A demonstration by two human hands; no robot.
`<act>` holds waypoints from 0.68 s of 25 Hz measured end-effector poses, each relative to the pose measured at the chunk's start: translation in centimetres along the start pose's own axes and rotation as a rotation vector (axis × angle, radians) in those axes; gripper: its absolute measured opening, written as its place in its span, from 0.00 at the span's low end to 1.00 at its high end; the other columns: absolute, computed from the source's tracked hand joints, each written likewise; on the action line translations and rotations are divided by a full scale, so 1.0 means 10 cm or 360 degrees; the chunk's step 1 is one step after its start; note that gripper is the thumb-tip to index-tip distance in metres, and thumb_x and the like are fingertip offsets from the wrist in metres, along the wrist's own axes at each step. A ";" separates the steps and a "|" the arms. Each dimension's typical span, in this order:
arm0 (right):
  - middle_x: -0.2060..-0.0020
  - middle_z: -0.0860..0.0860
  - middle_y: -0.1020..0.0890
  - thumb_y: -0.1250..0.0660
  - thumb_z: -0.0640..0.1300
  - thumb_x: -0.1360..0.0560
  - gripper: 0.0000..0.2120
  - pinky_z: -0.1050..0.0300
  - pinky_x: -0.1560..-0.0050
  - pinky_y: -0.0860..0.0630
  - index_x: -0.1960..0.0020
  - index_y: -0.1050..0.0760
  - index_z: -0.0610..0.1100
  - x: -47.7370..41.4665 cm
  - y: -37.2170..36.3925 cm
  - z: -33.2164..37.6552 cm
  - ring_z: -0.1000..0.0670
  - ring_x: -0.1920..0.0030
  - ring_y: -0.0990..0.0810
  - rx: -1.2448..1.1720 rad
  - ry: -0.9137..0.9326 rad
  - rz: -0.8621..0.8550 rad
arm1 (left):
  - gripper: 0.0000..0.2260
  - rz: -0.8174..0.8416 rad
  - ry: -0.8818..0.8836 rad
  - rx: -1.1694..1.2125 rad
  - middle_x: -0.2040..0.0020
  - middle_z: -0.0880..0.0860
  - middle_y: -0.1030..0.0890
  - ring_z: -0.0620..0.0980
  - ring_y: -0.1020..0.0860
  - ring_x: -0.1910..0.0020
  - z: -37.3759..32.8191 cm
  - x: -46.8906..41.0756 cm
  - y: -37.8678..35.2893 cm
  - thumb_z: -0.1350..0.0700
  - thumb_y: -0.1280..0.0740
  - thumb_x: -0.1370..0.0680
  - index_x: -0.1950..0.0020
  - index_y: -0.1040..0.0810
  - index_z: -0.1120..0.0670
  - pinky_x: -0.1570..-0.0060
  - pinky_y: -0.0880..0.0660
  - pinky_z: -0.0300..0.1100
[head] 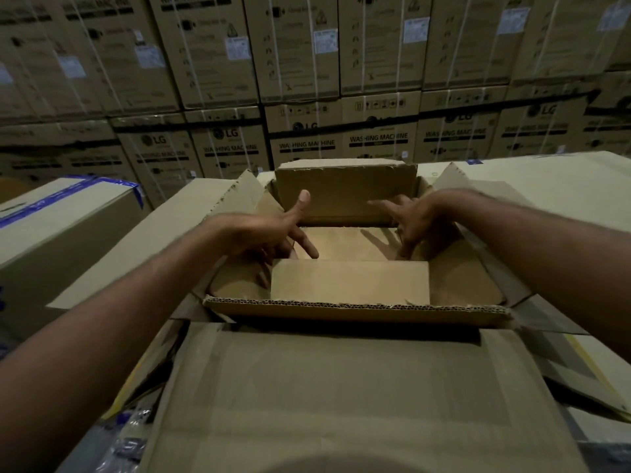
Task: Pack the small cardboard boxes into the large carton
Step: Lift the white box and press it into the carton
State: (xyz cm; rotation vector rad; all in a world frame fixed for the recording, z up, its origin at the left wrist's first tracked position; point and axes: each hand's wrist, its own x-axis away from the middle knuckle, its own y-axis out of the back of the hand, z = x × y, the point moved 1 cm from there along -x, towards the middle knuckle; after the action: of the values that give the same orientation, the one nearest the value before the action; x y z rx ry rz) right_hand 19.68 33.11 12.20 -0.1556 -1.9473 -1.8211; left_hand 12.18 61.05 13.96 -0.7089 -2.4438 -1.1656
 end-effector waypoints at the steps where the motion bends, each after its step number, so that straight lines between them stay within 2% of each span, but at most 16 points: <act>1: 0.17 0.45 0.56 0.18 0.56 0.35 0.66 0.32 0.22 0.44 0.18 0.67 0.62 0.01 0.00 0.01 0.35 0.18 0.51 0.0000 0.0013 0.0018 | 0.49 0.0074 0.0001 0.0054 0.55 0.58 0.18 0.56 0.20 0.52 0.01 0.04 0.03 0.21 0.64 0.28 0.39 0.14 0.50 0.49 0.25 0.49; 4: 0.17 0.47 0.58 0.17 0.61 0.41 0.71 0.30 0.22 0.46 0.18 0.67 0.63 -0.01 0.00 0.01 0.35 0.18 0.54 0.0006 0.0026 0.0083 | 0.51 0.0391 -0.0039 0.0153 0.58 0.58 0.16 0.57 0.18 0.51 0.06 0.15 0.02 0.22 0.65 0.28 0.36 0.16 0.54 0.42 0.27 0.52; 7: 0.17 0.48 0.61 0.19 0.69 0.49 0.75 0.28 0.22 0.49 0.19 0.69 0.65 -0.05 -0.05 0.02 0.35 0.18 0.59 0.0061 0.0015 0.0151 | 0.50 0.0569 -0.0106 0.0111 0.57 0.58 0.14 0.57 0.18 0.50 0.10 0.29 -0.05 0.25 0.66 0.26 0.33 0.18 0.55 0.40 0.27 0.53; 9: 0.17 0.47 0.64 0.21 0.72 0.51 0.76 0.28 0.22 0.52 0.20 0.70 0.65 -0.07 -0.10 0.06 0.35 0.18 0.62 0.0124 0.0027 0.0151 | 0.50 0.0587 -0.0127 0.0156 0.56 0.58 0.14 0.59 0.19 0.47 0.13 0.35 -0.09 0.25 0.65 0.26 0.33 0.18 0.56 0.38 0.27 0.55; 12: 0.18 0.46 0.66 0.22 0.73 0.53 0.78 0.27 0.23 0.54 0.20 0.72 0.64 -0.10 -0.13 0.09 0.34 0.19 0.64 0.0168 0.0052 0.0109 | 0.51 0.0581 -0.0149 0.0234 0.56 0.59 0.14 0.65 0.21 0.42 0.15 0.37 -0.12 0.24 0.64 0.27 0.33 0.18 0.57 0.26 0.34 0.64; 15: 0.18 0.45 0.66 0.20 0.71 0.50 0.77 0.26 0.22 0.54 0.20 0.73 0.63 -0.16 -0.20 0.09 0.33 0.19 0.64 0.0223 0.0052 0.0052 | 0.49 0.0482 -0.0137 0.0199 0.56 0.60 0.14 0.64 0.20 0.42 0.13 0.39 -0.17 0.26 0.64 0.25 0.34 0.17 0.57 0.28 0.31 0.60; 17: 0.17 0.45 0.63 0.16 0.64 0.43 0.75 0.26 0.22 0.51 0.20 0.72 0.63 -0.19 -0.24 0.08 0.33 0.18 0.61 0.0272 0.0045 -0.0034 | 0.44 0.0429 -0.0092 0.0180 0.57 0.59 0.15 0.60 0.18 0.46 0.12 0.41 -0.20 0.28 0.59 0.23 0.36 0.16 0.55 0.35 0.26 0.54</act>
State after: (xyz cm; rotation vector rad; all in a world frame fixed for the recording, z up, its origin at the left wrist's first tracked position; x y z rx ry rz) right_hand 20.22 34.00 9.18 -0.0536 -2.0809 -1.6510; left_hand 7.58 62.09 13.99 -1.0118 -2.3466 -0.9083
